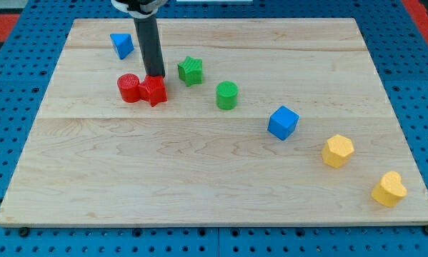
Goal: Push the blue triangle towards down
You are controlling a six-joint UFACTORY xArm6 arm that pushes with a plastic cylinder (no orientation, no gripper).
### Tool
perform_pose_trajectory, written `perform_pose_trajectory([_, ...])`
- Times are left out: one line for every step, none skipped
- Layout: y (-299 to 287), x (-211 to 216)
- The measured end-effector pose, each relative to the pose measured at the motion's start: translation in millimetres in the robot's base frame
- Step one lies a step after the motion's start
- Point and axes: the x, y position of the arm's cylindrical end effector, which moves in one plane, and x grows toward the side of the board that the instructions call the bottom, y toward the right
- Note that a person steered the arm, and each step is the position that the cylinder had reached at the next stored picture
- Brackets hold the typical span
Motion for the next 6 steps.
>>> perform_pose_trajectory([22.7,-48.1])
perform_pose_trajectory([22.2,-96.9])
perform_pose_trajectory([-16.9,-128.9])
perform_pose_trajectory([-58.9,-111.0])
perform_pose_trajectory([-65.1,-56.4])
perform_pose_trajectory([-64.4,6.0])
